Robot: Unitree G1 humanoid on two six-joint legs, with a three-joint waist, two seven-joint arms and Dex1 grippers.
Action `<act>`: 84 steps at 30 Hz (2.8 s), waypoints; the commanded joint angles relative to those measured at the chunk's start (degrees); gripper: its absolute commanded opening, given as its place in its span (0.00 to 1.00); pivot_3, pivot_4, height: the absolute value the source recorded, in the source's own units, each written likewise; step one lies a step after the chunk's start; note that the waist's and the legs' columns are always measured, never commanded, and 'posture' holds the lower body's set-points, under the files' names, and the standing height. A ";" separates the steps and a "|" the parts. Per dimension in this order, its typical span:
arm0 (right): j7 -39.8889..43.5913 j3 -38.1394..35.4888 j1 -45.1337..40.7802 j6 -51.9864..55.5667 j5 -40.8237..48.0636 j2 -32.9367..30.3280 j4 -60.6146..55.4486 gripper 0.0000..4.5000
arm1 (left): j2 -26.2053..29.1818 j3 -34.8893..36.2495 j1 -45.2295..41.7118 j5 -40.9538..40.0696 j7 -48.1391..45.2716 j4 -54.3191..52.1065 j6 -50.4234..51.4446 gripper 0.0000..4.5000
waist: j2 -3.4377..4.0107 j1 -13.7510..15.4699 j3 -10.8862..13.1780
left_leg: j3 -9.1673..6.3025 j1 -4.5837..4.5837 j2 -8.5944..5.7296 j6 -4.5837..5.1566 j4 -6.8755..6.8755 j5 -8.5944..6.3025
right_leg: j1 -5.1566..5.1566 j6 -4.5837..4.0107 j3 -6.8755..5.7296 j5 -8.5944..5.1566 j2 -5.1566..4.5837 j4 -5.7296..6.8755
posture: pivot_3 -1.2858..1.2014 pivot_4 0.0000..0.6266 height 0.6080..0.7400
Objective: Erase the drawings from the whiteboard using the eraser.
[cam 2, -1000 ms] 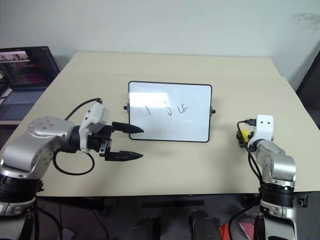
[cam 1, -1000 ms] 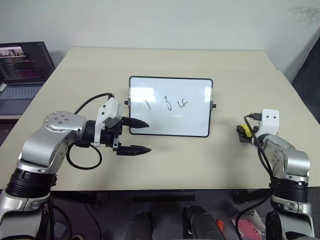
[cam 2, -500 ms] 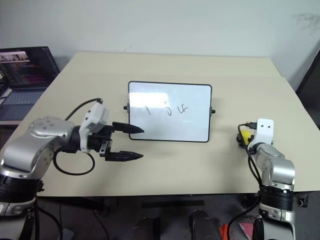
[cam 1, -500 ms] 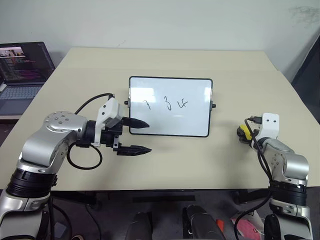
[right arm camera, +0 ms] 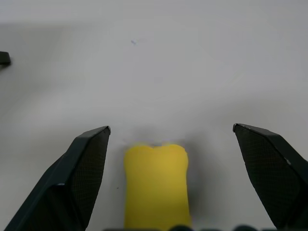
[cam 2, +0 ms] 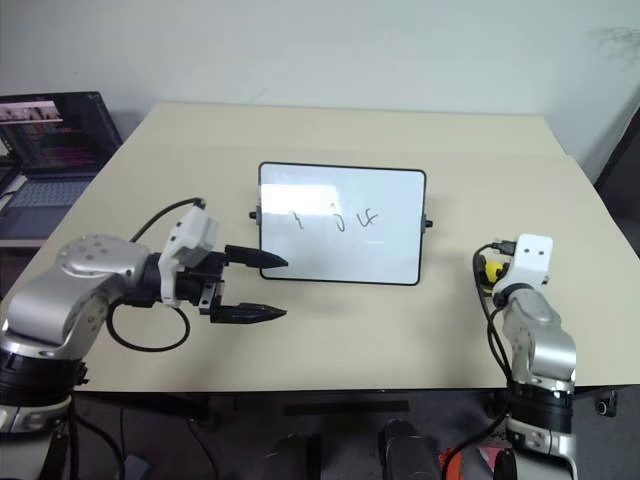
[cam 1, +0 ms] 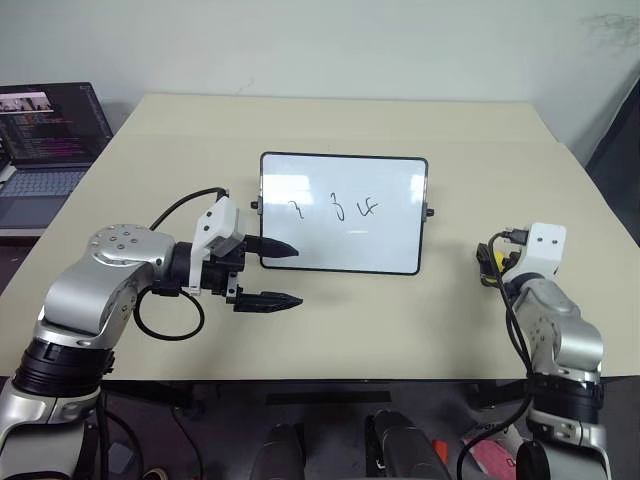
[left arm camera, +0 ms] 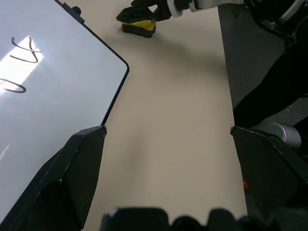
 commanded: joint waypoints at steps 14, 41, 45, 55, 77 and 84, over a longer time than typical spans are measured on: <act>-1.32 -1.04 3.19 -4.75 2.26 3.15 -4.59 0.96 | -0.55 1.07 -0.48 -0.30 0.03 -1.07 -0.79 1.00 | 0.01 -0.26 0.00 | 0.02 0.07 0.00 0.01 0.04 0.01 | 0.03 0.02 0.02 0.02 0.00 0.07 | 0.52 0.24 1.00; -0.49 -0.12 1.50 -2.40 4.09 1.98 -1.77 0.27 | -0.47 1.30 -0.12 -0.70 1.22 -1.99 0.04 1.00 | 0.01 -0.93 0.00 | 0.01 0.08 0.00 0.01 0.04 0.01 | 0.04 0.02 0.02 0.02 0.00 0.08 | 0.52 0.24 1.00; 0.25 0.37 1.76 -2.38 4.08 1.69 -2.03 0.27 | -0.47 1.34 -0.07 -0.67 1.34 -2.02 0.08 1.00 | 0.01 -0.94 0.00 | 0.01 0.07 0.00 0.01 0.04 0.01 | 0.04 0.02 0.02 0.02 0.00 0.08 | 0.52 0.24 1.00; 7.37 4.94 5.11 -3.58 5.48 -2.35 -16.39 0.27 | 1.41 5.64 2.98 -1.56 3.26 -1.52 1.77 1.00 | 0.02 -0.95 0.01 | 0.00 0.05 0.01 0.01 0.02 0.01 | 0.02 0.02 0.02 0.02 0.00 0.06 | 0.52 0.24 1.00; 21.56 38.87 -20.79 -8.30 -7.08 -4.46 -11.17 0.26 | 6.72 13.26 5.91 2.82 17.34 8.21 10.93 1.00 | 0.00 -1.03 0.01 | -0.06 0.04 0.02 0.01 0.11 0.01 | 0.00 0.03 -0.06 0.05 0.00 0.09 | 0.52 0.24 1.00; 23.66 43.77 -35.08 -13.89 -11.82 4.53 8.83 0.26 | 5.65 11.92 4.46 2.66 17.02 8.52 11.13 1.00 | 0.00 -1.08 0.01 | -0.09 -0.08 0.03 0.01 0.08 0.01 | -0.12 -0.10 -0.09 0.14 0.00 0.10 | 0.52 0.24 1.00</act>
